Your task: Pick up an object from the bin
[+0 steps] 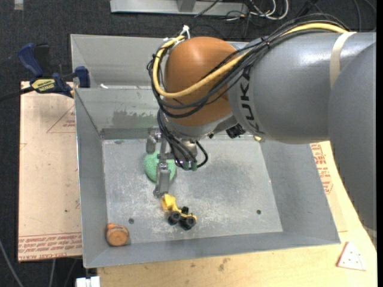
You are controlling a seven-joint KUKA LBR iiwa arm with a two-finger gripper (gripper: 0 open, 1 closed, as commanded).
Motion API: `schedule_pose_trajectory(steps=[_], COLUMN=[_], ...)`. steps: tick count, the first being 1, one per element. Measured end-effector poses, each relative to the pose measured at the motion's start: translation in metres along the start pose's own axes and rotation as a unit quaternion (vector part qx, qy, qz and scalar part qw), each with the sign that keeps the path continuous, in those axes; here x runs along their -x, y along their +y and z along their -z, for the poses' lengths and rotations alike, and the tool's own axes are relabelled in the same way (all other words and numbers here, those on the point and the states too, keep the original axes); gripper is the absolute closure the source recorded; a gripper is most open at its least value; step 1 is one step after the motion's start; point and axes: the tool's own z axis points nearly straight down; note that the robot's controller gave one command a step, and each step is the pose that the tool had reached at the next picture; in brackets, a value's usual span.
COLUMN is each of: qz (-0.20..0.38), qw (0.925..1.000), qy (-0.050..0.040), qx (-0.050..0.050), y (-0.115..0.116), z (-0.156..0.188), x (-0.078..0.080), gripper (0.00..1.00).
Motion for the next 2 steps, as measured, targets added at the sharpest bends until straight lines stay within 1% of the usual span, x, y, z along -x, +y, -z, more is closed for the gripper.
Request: schedule_pose_trajectory(steps=[1, 2], qz=[-0.002, 0.036], qw=[1.0000, 0.9993], qy=[-0.0034, -0.0062], qx=[0.001, 0.001], y=[-0.001, -0.032], z=[0.005, -0.059], x=[0.001, 0.024], gripper=[0.00, 0.00])
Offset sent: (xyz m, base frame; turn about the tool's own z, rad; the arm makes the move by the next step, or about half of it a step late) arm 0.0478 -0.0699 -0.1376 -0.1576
